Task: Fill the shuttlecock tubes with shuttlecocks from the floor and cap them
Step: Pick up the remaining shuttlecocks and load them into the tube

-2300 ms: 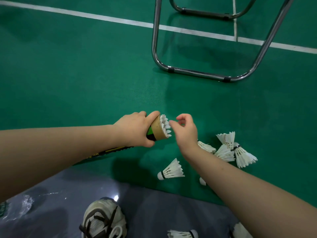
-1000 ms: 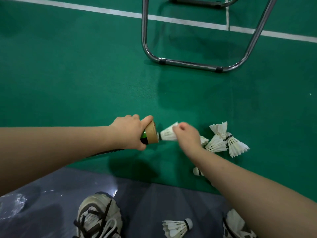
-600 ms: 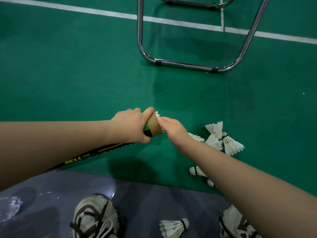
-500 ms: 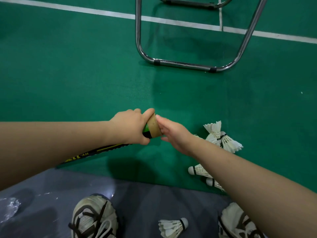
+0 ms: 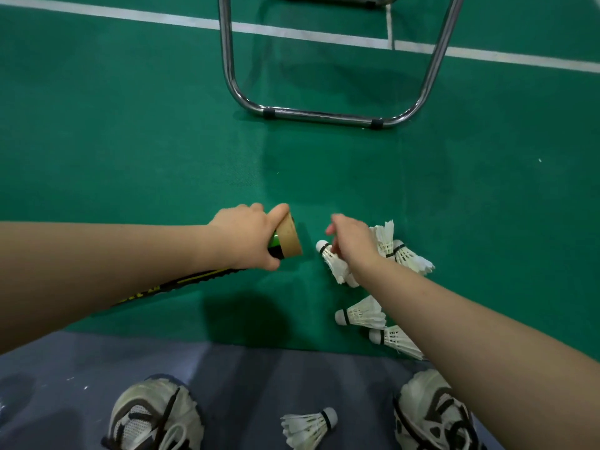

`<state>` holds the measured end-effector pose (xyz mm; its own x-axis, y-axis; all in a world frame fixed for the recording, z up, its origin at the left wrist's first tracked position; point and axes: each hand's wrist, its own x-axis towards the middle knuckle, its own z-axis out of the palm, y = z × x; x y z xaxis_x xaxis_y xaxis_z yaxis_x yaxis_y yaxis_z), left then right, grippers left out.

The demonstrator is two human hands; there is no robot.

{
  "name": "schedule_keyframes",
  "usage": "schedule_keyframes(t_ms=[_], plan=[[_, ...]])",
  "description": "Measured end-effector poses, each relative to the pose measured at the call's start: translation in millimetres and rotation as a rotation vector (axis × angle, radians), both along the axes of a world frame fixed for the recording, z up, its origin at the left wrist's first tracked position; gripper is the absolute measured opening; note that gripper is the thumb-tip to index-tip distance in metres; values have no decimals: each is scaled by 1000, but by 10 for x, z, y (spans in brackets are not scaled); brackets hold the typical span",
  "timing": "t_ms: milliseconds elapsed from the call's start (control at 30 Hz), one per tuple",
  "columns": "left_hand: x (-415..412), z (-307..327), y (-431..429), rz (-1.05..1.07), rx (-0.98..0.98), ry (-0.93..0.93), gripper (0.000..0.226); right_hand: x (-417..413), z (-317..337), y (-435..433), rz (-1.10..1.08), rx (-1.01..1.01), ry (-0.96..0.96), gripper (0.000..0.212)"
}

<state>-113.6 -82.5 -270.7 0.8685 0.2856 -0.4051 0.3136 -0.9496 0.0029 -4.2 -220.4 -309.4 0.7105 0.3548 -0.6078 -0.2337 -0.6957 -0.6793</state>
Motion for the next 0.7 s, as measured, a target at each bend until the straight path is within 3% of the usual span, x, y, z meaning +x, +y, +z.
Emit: schedule_keyframes(t_ms=[100,233,367,467,567,700], plan=[[-19,-78,-62,-57,24,36,86,-22,-121,-277,295,-331,-18,20],[-34,-179,-140,-103,25,75,85,-76,-179,-425,518,-408,-187,37],[30,-212,-164,-89,-3,82,83,-102,-214,-339,333,-199,12,40],[106,-210,-178,-94,-2,86,83,-90,-83,-284,-8,56,108,31],[171,-210,-160,-67,-4,91,80,-38,110,-264,-213,245,-39,22],[256,-167,-164,-31,-36,85,78,-75,296,-261,-143,337,-137,26]])
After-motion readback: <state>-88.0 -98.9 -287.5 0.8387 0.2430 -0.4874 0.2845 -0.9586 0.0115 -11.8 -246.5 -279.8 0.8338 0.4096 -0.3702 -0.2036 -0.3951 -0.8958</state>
